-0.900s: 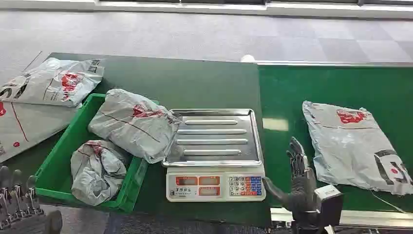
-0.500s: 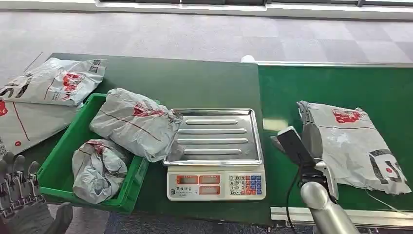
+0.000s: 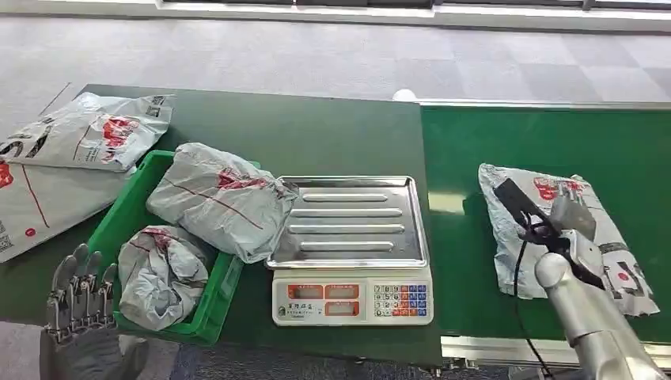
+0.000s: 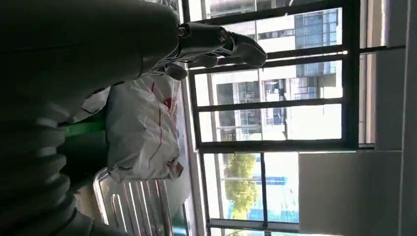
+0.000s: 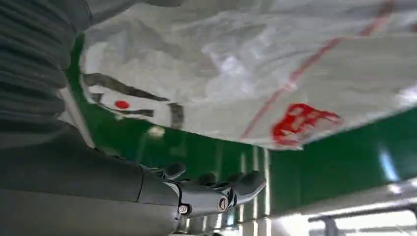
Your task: Moved the parcel from conveyor to table for the left to box.
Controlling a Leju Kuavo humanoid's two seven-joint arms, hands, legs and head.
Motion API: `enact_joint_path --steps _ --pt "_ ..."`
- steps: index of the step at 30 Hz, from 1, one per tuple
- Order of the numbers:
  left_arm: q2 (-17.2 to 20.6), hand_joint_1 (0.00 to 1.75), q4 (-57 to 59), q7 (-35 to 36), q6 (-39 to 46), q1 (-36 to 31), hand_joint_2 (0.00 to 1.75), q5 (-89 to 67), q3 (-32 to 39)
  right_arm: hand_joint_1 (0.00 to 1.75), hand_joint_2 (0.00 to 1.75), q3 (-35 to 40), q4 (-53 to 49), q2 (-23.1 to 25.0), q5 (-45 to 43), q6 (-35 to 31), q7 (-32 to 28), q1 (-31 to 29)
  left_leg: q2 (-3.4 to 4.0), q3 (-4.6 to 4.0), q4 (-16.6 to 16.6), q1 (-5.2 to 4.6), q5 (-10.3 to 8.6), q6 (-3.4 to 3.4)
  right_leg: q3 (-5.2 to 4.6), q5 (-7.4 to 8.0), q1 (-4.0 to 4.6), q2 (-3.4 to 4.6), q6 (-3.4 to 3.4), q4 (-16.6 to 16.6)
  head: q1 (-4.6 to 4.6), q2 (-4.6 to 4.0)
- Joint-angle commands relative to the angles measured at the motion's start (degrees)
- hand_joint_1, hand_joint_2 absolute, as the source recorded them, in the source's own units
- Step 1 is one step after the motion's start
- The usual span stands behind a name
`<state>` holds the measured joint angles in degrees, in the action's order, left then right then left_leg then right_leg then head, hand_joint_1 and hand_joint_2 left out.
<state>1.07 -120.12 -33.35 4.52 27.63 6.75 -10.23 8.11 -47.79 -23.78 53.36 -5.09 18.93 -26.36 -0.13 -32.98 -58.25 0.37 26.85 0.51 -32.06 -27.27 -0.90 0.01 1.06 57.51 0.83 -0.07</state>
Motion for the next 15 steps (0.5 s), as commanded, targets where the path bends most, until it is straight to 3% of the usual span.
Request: enact_joint_path --steps 1,12,15 --pt "0.7 0.00 7.0 0.0 -0.8 -3.1 1.75 0.6 -0.3 0.00 1.75 -7.7 28.2 1.0 -1.1 3.0 4.1 -2.4 -0.32 0.20 0.3 0.03 -0.13 0.01 0.31 0.04 0.05 -0.31 -0.09 -0.3 0.00 0.00" --pt "0.4 0.00 6.9 0.1 -1.2 -3.1 1.75 0.4 0.0 0.00 1.75 -9.4 28.6 1.3 -2.4 5.1 4.0 -2.9 -0.18 0.00 0.2 0.04 -0.11 -0.02 0.04 0.06 0.07 -0.15 -0.07 -0.2 0.00 0.00" --pt "0.3 0.00 7.3 -0.3 -2.1 -2.8 1.75 0.6 0.7 0.02 1.75 -11.1 28.4 1.8 -4.6 8.2 -0.2 -2.2 -0.18 0.00 0.1 0.04 -0.06 -0.03 0.04 -0.01 0.05 -0.22 -0.04 -0.1 0.00 0.00"
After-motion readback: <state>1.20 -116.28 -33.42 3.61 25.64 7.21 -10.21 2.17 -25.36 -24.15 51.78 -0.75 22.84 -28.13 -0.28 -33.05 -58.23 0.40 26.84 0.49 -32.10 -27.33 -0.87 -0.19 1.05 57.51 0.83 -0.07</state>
